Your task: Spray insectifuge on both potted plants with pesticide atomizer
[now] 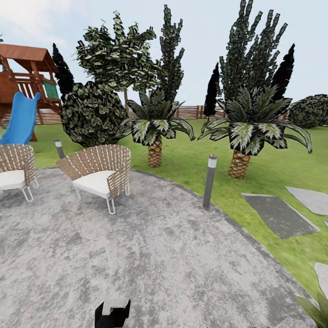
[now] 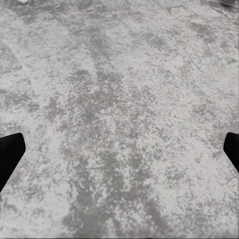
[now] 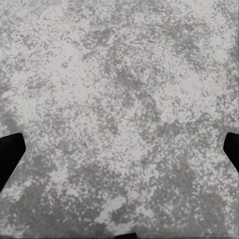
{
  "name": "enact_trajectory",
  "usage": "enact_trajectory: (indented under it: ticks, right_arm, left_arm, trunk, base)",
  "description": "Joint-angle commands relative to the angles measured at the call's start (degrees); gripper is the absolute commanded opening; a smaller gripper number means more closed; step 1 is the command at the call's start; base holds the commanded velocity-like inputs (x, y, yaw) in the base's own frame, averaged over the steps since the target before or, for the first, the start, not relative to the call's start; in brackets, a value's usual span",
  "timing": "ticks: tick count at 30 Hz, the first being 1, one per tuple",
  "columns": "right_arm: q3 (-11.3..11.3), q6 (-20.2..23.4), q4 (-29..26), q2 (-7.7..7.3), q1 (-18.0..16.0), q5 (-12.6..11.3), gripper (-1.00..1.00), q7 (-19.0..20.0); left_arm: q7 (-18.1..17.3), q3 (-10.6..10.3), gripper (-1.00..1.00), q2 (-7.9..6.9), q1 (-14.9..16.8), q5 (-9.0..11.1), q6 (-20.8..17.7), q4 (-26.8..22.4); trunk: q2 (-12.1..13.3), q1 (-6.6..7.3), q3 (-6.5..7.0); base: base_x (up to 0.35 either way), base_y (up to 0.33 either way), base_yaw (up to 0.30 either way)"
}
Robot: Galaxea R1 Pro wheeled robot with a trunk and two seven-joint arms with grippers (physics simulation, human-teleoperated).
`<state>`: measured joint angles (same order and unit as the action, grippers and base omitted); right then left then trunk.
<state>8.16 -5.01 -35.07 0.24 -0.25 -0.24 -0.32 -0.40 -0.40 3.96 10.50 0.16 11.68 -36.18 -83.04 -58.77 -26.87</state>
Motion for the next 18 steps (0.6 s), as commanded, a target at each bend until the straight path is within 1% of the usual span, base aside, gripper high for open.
enact_trajectory:
  ticks: [1,18]
  right_arm:
    - [0.1,-0.2,0.0,0.03,0.0,0.0,1.0,0.0]
    - [0.1,-0.2,0.0,0.03,0.0,0.0,1.0,0.0]
  left_arm:
    - [0.0,0.0,1.0,0.0,0.0,0.0,0.2,0.1]
    - [0.0,0.0,1.0,0.0,0.0,0.0,0.2,0.1]
  trunk:
    - [0.0,0.04,-0.06]
    - [0.0,0.04,-0.06]
  base:
    - [-0.342,0.0,0.287]
    - [-0.342,0.0,0.287]
